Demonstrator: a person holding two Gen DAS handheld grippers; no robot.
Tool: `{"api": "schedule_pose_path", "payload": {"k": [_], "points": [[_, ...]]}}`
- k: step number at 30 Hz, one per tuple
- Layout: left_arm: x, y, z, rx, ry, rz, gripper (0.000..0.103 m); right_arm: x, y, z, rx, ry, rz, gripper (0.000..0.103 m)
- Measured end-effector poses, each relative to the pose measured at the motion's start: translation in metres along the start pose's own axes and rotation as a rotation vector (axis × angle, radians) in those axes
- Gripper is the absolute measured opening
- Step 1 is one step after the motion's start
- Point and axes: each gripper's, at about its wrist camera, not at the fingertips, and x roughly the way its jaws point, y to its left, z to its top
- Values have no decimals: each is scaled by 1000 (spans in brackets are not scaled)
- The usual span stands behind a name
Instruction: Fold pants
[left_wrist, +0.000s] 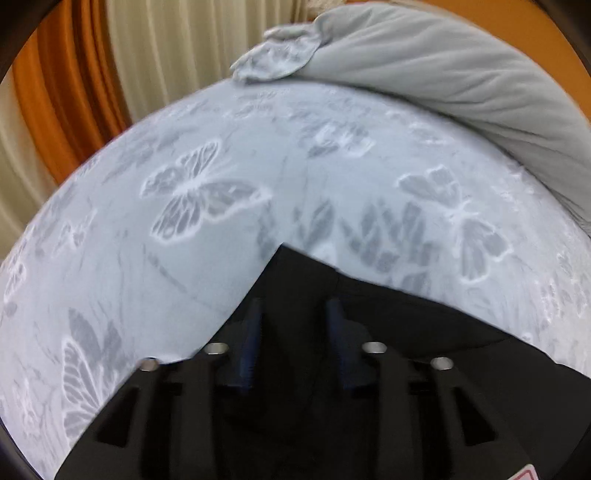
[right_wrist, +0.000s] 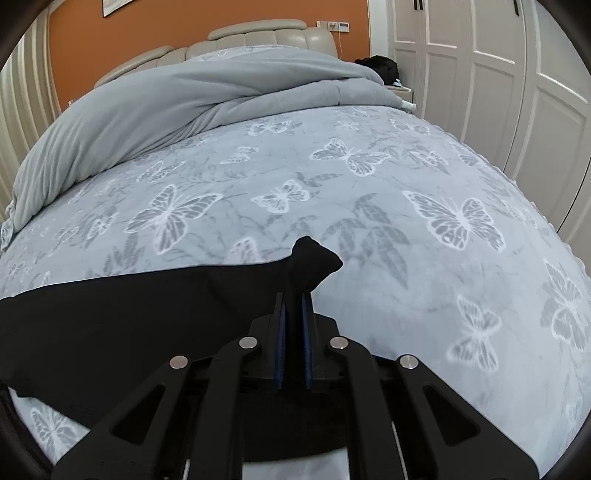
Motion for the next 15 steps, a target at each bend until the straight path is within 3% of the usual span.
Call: {"api": "schedule_pose_path", "payload": {"k": [3,9,12,15], "points": [[-39,1,1,-2,-83,-63,13,-26,5,-3,4,-38,12,7],[-163,30,-18,56,-189,-225,10,-112,3,-7,-46,-142,70,7],[-222,57,-51,119,-217,-231,10,-162,-9,-20,-95,-184,87,7],[-249,89,-88,120,-181,-225,10,-200,-24,-48,-161,-189,85,7]]}}
